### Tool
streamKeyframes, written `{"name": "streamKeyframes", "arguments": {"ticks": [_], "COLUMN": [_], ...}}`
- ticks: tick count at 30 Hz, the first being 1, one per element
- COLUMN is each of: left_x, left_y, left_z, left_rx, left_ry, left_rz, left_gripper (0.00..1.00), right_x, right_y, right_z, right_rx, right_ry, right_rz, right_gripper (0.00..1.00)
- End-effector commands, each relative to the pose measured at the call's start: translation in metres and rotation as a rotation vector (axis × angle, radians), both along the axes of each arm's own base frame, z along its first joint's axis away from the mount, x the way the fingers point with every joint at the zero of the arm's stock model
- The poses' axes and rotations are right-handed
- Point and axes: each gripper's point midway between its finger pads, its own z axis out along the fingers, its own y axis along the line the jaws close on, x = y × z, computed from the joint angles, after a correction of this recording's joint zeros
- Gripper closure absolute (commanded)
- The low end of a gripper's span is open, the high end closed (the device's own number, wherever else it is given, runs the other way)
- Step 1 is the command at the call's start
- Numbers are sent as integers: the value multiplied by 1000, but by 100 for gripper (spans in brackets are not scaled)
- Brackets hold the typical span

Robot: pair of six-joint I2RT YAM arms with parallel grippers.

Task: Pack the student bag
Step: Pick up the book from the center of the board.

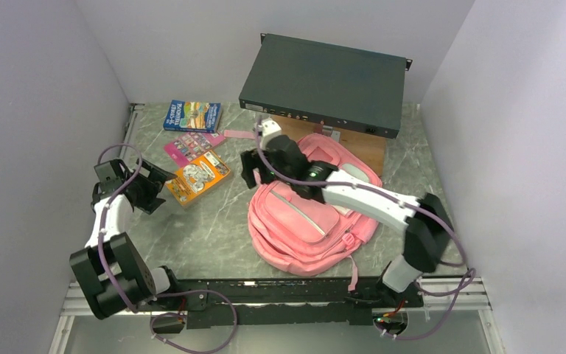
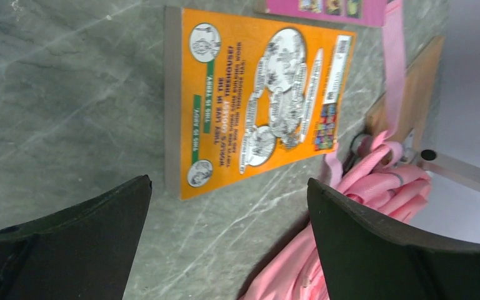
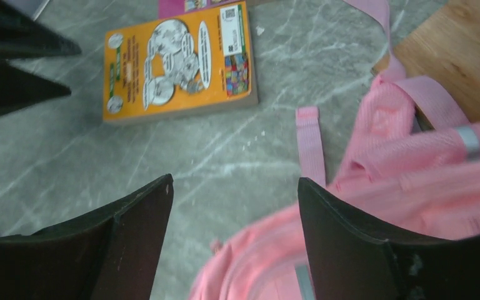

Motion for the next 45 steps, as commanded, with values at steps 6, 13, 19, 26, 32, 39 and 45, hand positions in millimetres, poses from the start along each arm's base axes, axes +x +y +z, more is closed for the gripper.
{"name": "streamKeyframes", "arguments": {"ticks": [6, 13, 19, 26, 32, 39, 45], "left_x": [9, 2, 0, 4, 8, 12, 16], "left_y": [-3, -9, -13, -18, -30, -33, -30], "left_z": [-24, -42, -50, -46, -45, -35, -22], "left_rx": [-11, -60, -92, -74, -89, -78, -29], "left_ry": [37, 89, 112, 80, 65, 9, -41], "left_rz": [-85, -83, -91, -121, -175, -190, -207], "left_gripper": [8, 9, 18, 26, 38, 54, 77], "right_x": [64, 102, 113, 110, 94, 75, 61], "right_y": [64, 67, 79, 89, 96, 97, 98], "right_z": [-35, -70, -96, -129, -144, -152, -155], "right_rx": [-35, -283, -367, -387, -339, -293, -296], "right_ry": [-97, -217, -267, -229, -158, -105, -85], "right_rz": [-121, -194, -130, -73, -15, 18, 43], "right_gripper": [46, 56, 58, 62, 75, 77, 79]}}
